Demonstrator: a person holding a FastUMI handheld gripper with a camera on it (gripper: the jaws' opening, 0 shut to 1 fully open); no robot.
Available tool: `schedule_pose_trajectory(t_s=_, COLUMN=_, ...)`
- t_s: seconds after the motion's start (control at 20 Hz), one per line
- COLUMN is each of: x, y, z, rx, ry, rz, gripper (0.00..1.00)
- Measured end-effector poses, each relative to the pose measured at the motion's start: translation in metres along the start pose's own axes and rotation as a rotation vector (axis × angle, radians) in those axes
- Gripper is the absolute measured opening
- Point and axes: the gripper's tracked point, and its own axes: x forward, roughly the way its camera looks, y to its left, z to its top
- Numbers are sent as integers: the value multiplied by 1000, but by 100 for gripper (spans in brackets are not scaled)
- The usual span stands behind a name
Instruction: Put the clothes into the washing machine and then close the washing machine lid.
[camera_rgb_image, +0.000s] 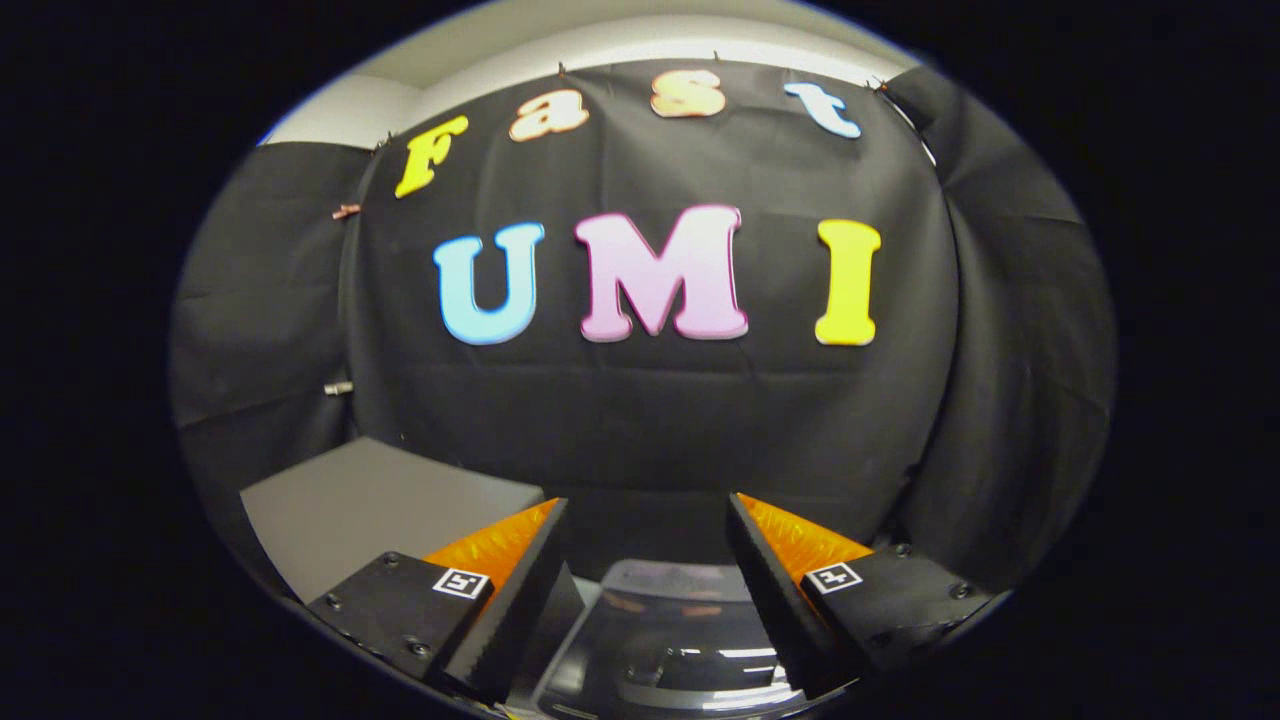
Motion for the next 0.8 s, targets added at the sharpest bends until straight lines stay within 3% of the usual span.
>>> schedule_pose_trajectory(t_s=0.35, x=-34, y=69, z=21, rx=11, ry=-68, rz=5, gripper=99)
schedule_pose_trajectory(t_s=0.8, x=-38, y=90, z=23, rx=0, ry=-66, rz=4, gripper=99)
